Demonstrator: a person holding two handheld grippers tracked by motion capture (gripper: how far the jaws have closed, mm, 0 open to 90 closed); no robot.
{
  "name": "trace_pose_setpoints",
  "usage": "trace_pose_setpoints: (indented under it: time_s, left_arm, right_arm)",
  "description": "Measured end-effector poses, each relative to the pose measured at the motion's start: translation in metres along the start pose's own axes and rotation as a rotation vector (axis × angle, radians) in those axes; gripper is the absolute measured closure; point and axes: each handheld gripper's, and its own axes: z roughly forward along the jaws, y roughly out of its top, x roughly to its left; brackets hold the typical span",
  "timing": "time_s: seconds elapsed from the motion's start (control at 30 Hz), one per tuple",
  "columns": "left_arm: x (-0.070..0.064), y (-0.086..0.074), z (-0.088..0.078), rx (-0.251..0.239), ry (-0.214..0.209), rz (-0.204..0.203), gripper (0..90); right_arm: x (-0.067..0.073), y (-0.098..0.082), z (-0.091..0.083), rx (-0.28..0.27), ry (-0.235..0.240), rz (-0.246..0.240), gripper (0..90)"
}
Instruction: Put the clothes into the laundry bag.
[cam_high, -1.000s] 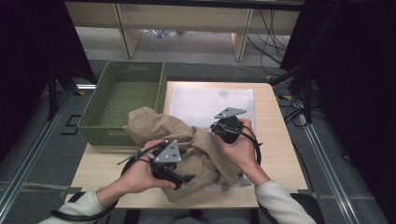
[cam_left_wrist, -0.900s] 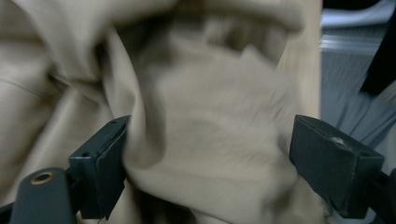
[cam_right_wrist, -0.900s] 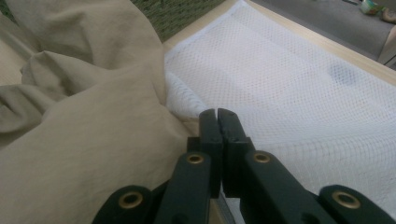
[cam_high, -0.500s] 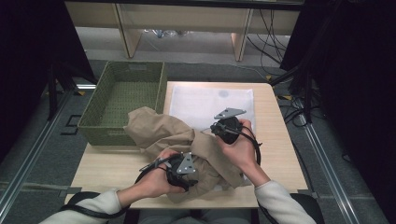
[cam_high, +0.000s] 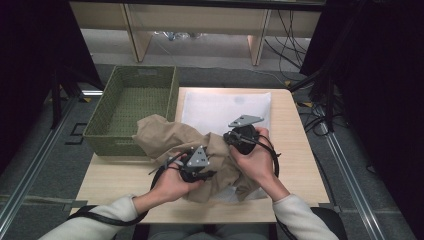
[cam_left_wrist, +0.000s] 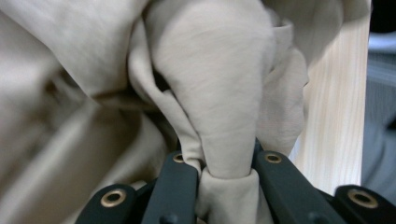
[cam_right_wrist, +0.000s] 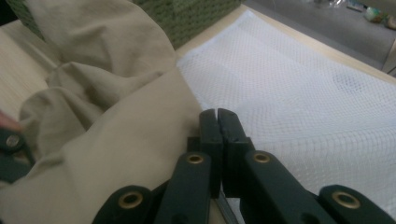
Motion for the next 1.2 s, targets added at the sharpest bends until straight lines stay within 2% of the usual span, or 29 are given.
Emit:
trace_pose_setpoints:
  time_s: [0.03, 0.07, 0.1, 0.2, 0.23, 0.27, 0.3, 0.33, 0.37, 0.4, 0.43, 0.47, 0.53, 0.57, 0.63, 0.7, 0.73, 0.77, 0.8, 0.87, 0.9, 0.97, 1.03, 1.07, 1.1, 1.2]
  left_arm:
    - [0.001, 0.005, -0.002, -0.029, 0.015, -0.008, 82.7]
    - [0.001, 0.009, -0.004, -0.045, 0.023, 0.003, 82.7]
    - [0.001, 0.014, -0.006, -0.056, 0.027, -0.003, 82.7]
    - [0.005, 0.023, -0.005, -0.049, 0.037, 0.029, 82.5]
    - [0.005, 0.023, -0.002, -0.041, 0.042, 0.025, 82.4]
    - [0.007, 0.023, 0.002, -0.034, 0.047, 0.029, 82.2]
    - [0.009, 0.022, 0.006, -0.028, 0.052, 0.037, 82.1]
    - [0.010, 0.020, 0.011, -0.015, 0.060, 0.027, 82.0]
    - [0.013, 0.018, 0.017, -0.006, 0.067, 0.039, 82.0]
    - [0.014, 0.015, 0.023, 0.002, 0.074, 0.029, 81.9]
    - [0.017, 0.011, 0.029, 0.020, 0.081, 0.021, 81.9]
    - [0.020, 0.007, 0.034, 0.038, 0.102, 0.010, 81.9]
    - [0.028, 0.000, 0.042, 0.063, 0.129, 0.025, 81.9]
    - [0.032, -0.003, 0.043, 0.077, 0.146, 0.018, 81.9]
    - [0.037, -0.004, 0.042, 0.056, 0.167, -0.015, 81.9]
    - [0.037, 0.000, 0.035, 0.029, 0.199, -0.022, 82.1]
    - [0.037, 0.002, 0.032, -0.006, 0.209, -0.022, 82.2]
    - [0.035, 0.005, 0.028, -0.013, 0.219, -0.026, 82.2]
    - [0.034, 0.007, 0.026, -0.037, 0.222, -0.023, 82.3]
    - [0.029, 0.012, 0.023, -0.087, 0.214, -0.036, 82.3]
    - [0.027, 0.014, 0.022, -0.101, 0.210, -0.032, 82.3]
    - [0.025, 0.016, 0.022, -0.120, 0.210, -0.023, 82.2]
    - [0.027, 0.016, 0.024, -0.116, 0.210, -0.023, 82.1]
    - [0.030, 0.016, 0.026, -0.115, 0.217, -0.029, 82.0]
    - [0.034, 0.015, 0.029, -0.101, 0.227, -0.020, 81.8]
    - [0.045, 0.006, 0.044, -0.068, 0.248, -0.036, 81.5]
  right_arm:
    - [0.002, 0.001, -0.002, -0.005, 0.006, -0.008, 90.0]
    - [0.003, 0.003, -0.004, -0.015, 0.006, -0.019, 90.0]
    - [0.006, 0.004, -0.007, -0.017, 0.008, 0.007, 90.0]
    - [0.008, 0.008, -0.013, -0.040, 0.011, -0.003, 90.0]
    - [0.007, 0.008, -0.014, -0.053, 0.007, -0.029, 90.0]
    - [0.008, 0.009, -0.016, -0.051, 0.012, -0.001, 90.0]
    - [0.008, 0.009, -0.016, -0.047, 0.016, 0.005, 90.0]
    - [0.008, 0.009, -0.016, -0.049, 0.016, 0.008, 90.0]
    - [0.008, 0.008, -0.015, -0.046, 0.015, 0.001, 90.0]
    - [0.007, 0.008, -0.014, -0.045, 0.016, 0.003, 90.0]
    - [0.008, 0.007, -0.014, -0.036, 0.021, 0.028, 90.0]
    - [0.007, 0.007, -0.013, -0.037, 0.024, 0.008, 90.0]
    - [0.006, 0.006, -0.012, -0.034, 0.022, 0.022, 90.0]
    - [0.007, 0.005, -0.011, -0.034, 0.024, 0.041, 90.0]
    - [0.004, 0.005, -0.011, -0.037, 0.022, 0.038, 90.0]
    - [0.002, 0.006, -0.012, -0.042, 0.024, 0.012, 90.0]
    - [0.003, 0.007, -0.014, -0.049, 0.023, 0.020, 90.0]
    - [0.003, 0.008, -0.016, -0.050, 0.022, 0.022, 90.0]
    - [0.004, 0.009, -0.018, -0.058, 0.027, 0.037, 90.0]
    - [0.004, 0.010, -0.019, -0.078, 0.021, 0.009, 90.0]
    - [0.006, 0.010, -0.020, -0.082, 0.022, 0.045, 90.0]
    - [0.006, 0.011, -0.023, -0.083, 0.023, 0.039, 90.0]
    - [0.005, 0.012, -0.026, -0.102, 0.022, 0.022, 90.0]
    - [0.007, 0.012, -0.027, -0.104, 0.038, 0.055, 90.0]
    - [0.006, 0.013, -0.027, -0.104, 0.048, 0.056, 90.0]
    - [0.005, 0.011, -0.024, -0.084, 0.037, 0.053, 90.0]
